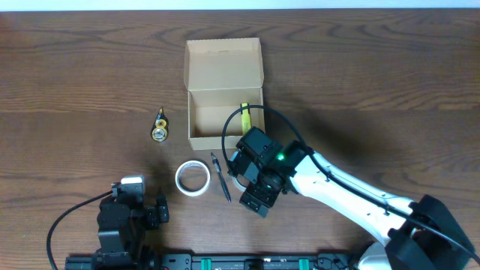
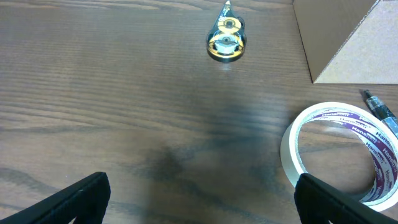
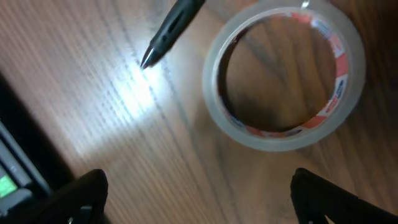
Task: Pack container
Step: 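Move the right gripper to the right clear tape roll and grasp it, then carry the tape roll into the box and release it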
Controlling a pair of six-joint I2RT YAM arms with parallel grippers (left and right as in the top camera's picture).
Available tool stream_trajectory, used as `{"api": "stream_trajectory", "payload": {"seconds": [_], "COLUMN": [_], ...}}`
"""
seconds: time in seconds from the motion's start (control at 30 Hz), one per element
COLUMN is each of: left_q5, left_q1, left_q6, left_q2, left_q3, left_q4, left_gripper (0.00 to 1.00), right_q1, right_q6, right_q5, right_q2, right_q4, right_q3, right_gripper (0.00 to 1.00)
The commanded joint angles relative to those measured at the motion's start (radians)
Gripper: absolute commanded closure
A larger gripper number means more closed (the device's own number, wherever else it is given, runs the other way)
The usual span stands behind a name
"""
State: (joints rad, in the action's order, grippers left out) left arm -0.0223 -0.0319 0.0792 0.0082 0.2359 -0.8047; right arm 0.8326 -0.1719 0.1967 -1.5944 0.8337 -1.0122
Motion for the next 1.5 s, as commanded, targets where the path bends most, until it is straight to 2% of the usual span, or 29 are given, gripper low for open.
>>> {"api": "stream_trajectory", "payload": {"seconds": [0.0,0.27,0.43,0.67,0.97,1.1,1.37,1.47], "left_q5": [0.006,0.006,0.006,0.006,0.006,0.006,0.006,0.006], "left_q1": [0.0,0.0,0.0,0.0,0.0,0.0,0.0,0.0], "left_q6": [0.003,0.003,0.003,0.003,0.003,0.003,0.003,0.003], "left_q2": [-0.005,-0.005,-0.005,-0.005,-0.005,-0.005,-0.005,-0.005], "left_q3": [-0.044,-0.044,-0.044,-0.044,-0.044,-0.044,-0.044,-0.044], "left_q4": [-0.04,-0.04,-0.04,-0.04,-0.04,-0.04,-0.04,-0.04], "left_gripper": [0.04,0.04,0.05,0.04,0.05,0.05,0.05,0.05], "right_q1": [0.005,0.007,0.007,0.007,0.008,0.024,0.042,0.042], "right_q6": [0.044,0.064,0.067,0.066,-0.023,-0.071,-0.068,-0.06], "right_q5": [-0.021,-0.009,-0.009,0.021,0.021,0.02,0.016,0.016], "right_q2": [-0.002,-0.159,-0.162,-0.162,-0.162,-0.162,-0.202,-0.234], "right_q4": [-0.028,-0.086,-0.101,-0.117,-0.119,-0.121,-0.138,-0.132], "right_q3": [0.012,0.012,0.012,0.012,0.012,0.012,0.012,0.012], "right_gripper": [0.07,0.08,0.13,0.12,0.11,0.12,0.14,0.2]}}
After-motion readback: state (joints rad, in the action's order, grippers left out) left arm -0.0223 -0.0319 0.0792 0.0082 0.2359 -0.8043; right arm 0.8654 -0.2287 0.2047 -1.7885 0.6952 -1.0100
